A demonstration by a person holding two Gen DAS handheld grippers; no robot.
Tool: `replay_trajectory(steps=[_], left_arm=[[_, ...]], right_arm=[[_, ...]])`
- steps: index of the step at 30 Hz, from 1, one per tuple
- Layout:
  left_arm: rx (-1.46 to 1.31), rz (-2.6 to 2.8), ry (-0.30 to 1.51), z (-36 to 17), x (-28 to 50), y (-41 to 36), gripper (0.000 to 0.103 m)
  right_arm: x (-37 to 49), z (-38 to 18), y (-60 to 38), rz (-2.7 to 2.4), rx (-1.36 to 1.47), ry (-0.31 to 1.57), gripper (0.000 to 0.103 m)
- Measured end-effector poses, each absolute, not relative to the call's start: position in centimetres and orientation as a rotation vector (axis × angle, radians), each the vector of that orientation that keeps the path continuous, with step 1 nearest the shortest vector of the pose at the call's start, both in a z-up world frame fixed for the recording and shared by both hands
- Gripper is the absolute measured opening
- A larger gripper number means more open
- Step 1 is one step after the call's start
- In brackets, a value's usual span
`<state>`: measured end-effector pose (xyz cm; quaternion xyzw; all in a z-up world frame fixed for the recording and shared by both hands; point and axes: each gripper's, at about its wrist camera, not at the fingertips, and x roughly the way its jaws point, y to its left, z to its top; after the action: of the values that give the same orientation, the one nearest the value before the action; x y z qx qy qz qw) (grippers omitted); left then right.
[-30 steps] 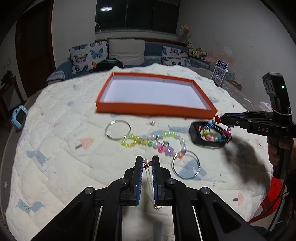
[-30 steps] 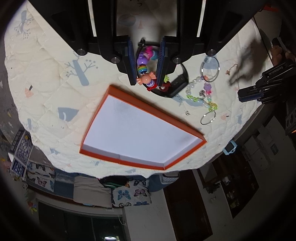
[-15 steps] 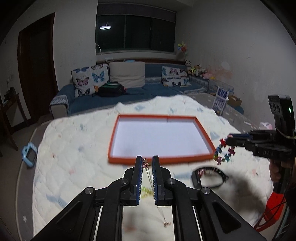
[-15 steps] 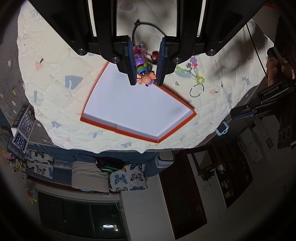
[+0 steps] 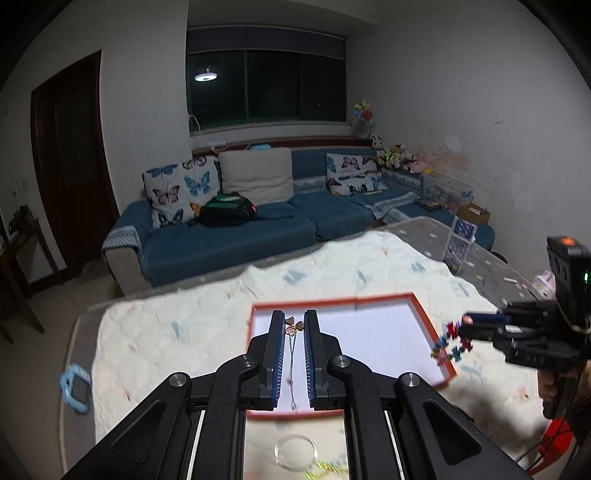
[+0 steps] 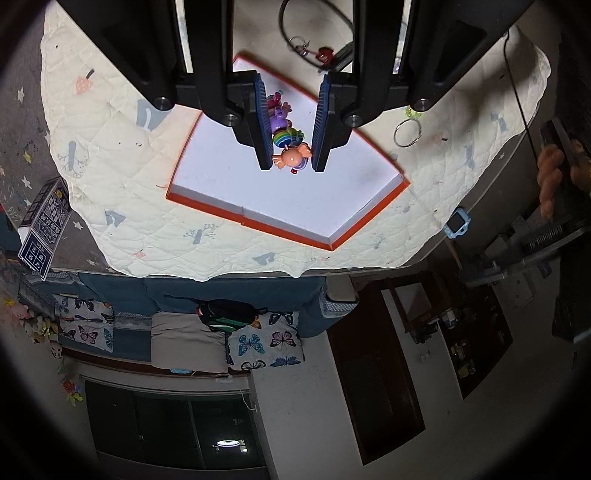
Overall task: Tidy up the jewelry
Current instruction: 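Carry both bracelets into the orange tray and open both tools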
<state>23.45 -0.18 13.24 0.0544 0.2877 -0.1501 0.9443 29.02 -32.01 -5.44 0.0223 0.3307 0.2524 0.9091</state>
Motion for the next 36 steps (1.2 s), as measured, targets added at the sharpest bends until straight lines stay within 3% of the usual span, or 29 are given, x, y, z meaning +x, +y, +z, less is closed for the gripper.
replay_trajectory(steps=[8,24,33,36], left_arm=[[0.136,-0.299,0.612,13.2,27.8,-0.3,0.01],[0.105,-0.309,0.906,-1.8,32.7,-0.4,0.011],[0.125,-0.306,0.99,-5.7,33.2,-1.0,0.012],[0.123,-0.293,1.017,-6.2,33.3,-0.8,0.016]], right_arm=[[30.7,-7.6,-31.9,0.504,0.074,0.739,0.024],[32.4,-12.2,-31.7,0.473,0.079,0.877,0.024],[32.8,-13.0,-31.6,0.474,0.065,0.9,0.025],[32.8,-13.0,-31.6,0.46,0.044,0.901,0.03]])
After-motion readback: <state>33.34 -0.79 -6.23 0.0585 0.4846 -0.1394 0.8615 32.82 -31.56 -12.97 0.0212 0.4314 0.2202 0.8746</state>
